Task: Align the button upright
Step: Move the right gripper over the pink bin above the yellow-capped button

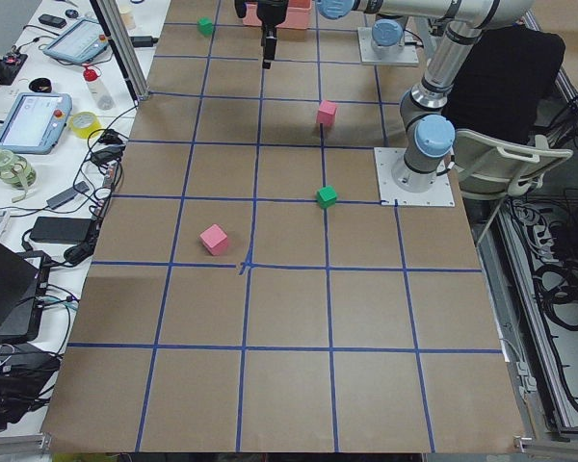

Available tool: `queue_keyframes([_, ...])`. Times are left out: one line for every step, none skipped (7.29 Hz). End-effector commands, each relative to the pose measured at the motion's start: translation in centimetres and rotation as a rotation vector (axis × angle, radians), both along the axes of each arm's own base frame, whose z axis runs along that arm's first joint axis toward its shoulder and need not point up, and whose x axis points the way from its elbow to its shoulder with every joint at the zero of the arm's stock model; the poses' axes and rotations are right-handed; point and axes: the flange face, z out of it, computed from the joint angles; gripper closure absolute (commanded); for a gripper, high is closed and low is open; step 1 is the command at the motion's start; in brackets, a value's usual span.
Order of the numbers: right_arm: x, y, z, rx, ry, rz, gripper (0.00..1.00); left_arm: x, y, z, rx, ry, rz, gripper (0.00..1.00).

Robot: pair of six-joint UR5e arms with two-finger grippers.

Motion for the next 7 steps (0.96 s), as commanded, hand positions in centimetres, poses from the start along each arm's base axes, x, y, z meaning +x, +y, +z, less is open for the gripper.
queue_keyframes([-4.4, -0.6, -6.9, 0.063, -0.027, -0.129, 0.00, 0.1, -0.4, -0.3, -0.028, -0.006, -0.007, 0.00])
queue_keyframes([-5.1, 0.1, -9.6, 0.112, -0.036, -0.216, 0.00, 0.1, -0.5, 0.0, -0.042, -0.007, -0.007, 0.00])
queue_keyframes([-5.6, 0.4, -11.9, 0.133, -0.032, -0.269, 0.00, 0.1, -0.5, -0.2, -0.030, -0.008, -0.007, 0.00])
queue_keyframes([-6.6, 0.4, -15.0, 0.170, -0.043, -0.357, 0.00, 0.1, -0.6, 0.5, -0.046, -0.008, -0.007, 0.00])
queue_keyframes([-7.0, 0.3, -16.7, 0.182, -0.048, -0.369, 0.00, 0.0, -0.5, 0.2, -0.041, 0.001, -0.008, 0.00])
queue_keyframes([-7.0, 0.2, -18.1, 0.196, -0.050, -0.381, 0.00, 0.1, -0.5, 0.0, -0.037, -0.007, -0.008, 0.00])
queue_keyframes([-7.7, 0.4, -19.1, 0.213, -0.029, -0.410, 0.00, 0.0, -0.5, 0.3, -0.044, 0.000, -0.011, 0.00])
